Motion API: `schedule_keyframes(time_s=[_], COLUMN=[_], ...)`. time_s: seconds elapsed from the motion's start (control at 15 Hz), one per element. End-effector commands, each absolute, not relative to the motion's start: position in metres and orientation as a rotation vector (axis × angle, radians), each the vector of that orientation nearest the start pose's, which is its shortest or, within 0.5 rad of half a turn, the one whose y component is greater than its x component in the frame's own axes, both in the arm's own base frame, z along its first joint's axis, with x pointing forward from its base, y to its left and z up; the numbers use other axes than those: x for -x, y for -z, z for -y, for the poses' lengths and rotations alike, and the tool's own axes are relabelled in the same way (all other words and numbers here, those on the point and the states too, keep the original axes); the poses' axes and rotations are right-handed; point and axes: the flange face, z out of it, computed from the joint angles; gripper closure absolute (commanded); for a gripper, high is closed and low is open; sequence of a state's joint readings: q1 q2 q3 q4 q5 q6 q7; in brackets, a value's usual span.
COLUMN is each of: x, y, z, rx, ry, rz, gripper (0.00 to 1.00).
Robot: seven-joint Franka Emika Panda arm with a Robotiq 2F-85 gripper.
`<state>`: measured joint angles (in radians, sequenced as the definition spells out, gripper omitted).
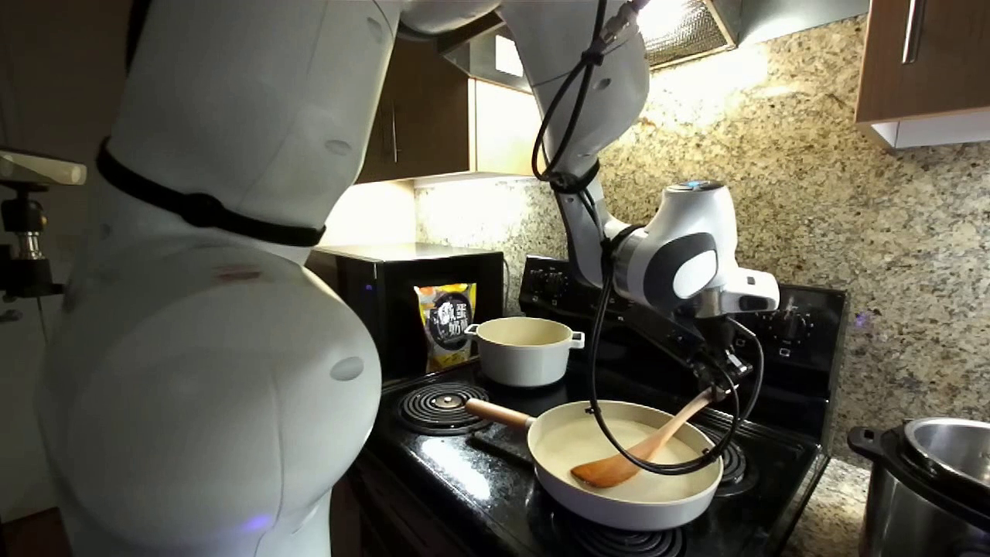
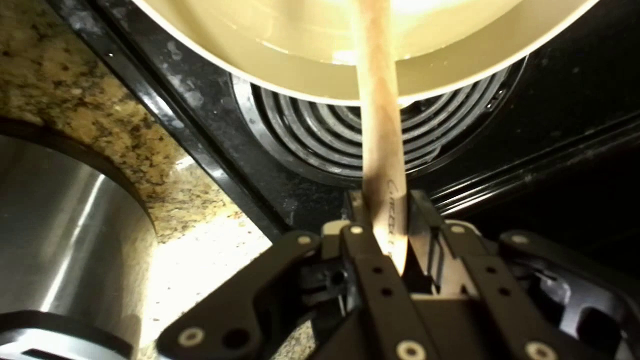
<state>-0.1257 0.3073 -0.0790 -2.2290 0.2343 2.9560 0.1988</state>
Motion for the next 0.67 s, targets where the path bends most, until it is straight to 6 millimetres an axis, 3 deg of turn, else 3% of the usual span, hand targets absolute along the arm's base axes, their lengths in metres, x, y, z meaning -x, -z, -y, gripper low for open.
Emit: schedule_keyframes(time_s=[0.0, 0.6], x=[-0.538, -0.524], y=[-0.292, -0.303], z=[0.159, 0.228], rx=[2.800, 2.665], ry=[0.699, 0.741], rz=[-1.004, -1.195], gripper=[0.94, 0.94])
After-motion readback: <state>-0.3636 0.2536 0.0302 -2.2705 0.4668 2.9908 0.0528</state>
